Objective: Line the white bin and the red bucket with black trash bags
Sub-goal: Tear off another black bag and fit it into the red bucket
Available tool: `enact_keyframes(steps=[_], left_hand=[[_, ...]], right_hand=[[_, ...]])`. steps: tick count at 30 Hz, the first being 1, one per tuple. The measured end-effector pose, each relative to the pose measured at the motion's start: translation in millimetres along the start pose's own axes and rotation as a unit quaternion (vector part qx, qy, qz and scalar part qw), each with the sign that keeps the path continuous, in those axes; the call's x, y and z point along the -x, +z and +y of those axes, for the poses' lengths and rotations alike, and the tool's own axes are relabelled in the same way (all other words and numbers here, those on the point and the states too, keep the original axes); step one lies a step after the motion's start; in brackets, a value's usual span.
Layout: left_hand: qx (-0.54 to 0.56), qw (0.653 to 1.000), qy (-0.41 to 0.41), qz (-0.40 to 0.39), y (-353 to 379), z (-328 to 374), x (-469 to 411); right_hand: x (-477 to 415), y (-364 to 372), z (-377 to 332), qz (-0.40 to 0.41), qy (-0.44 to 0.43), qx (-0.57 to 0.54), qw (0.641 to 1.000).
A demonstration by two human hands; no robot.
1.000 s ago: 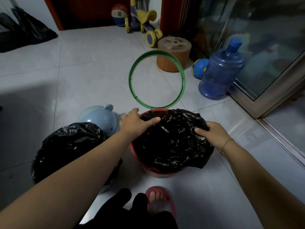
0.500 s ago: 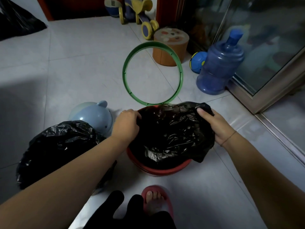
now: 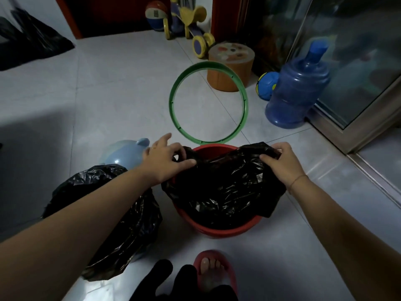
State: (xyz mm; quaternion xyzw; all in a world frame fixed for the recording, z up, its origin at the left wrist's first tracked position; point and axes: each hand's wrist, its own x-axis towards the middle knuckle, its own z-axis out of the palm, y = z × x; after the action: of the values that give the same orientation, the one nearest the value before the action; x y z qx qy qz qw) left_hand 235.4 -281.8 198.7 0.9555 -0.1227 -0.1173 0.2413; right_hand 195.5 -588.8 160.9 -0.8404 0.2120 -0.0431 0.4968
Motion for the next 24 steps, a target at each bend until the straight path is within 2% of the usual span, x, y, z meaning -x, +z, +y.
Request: enact_keyframes(steps=[4, 7, 10, 15, 19, 21, 23, 24], left_hand=[[-0.105, 0.991, 0.076, -0.044, 12.3, 9.8, -11.3], [-0.121, 0.984, 0.125, -0.041, 16.0, 3.3, -18.5], [-0.142, 0.977, 0.154, -0.025, 16.3, -1.7, -23.6], [-0.141, 0.976, 0.161, -0.034, -0.4, -4.5, -24.0], [-0.108, 0.985, 0.131, -0.035, -11.1, -7.3, -22.2], [-0.024, 0.994, 0.096, -0.046, -11.9, -5.8, -21.2], [0.095, 0.991, 0.056, -0.070, -12.5, -5.7, -22.8], [0.117, 0.989, 0.044, -0.081, -12.0, -7.2, -25.2]], right_hand=[[-6.4, -5.3, -4.1, -0.015, -0.032, -0.038, 0.999], [-6.8, -17.0, -6.7, -0.111, -0.102, -0.043, 0.988], [-5.9, -25.4, -15.1, -0.198, -0.163, 0.018, 0.966], [-6.9, -23.5, -31.1, -0.225, -0.211, 0.112, 0.945], [-10.1, -17.8, -30.8, -0.231, -0.203, 0.137, 0.942], [-12.5, -14.6, -27.5, -0.233, -0.189, 0.141, 0.944], [-15.5, -12.0, -22.7, -0.231, -0.183, 0.150, 0.944], [-17.1, -11.3, -20.0, -0.229, -0.182, 0.160, 0.943]])
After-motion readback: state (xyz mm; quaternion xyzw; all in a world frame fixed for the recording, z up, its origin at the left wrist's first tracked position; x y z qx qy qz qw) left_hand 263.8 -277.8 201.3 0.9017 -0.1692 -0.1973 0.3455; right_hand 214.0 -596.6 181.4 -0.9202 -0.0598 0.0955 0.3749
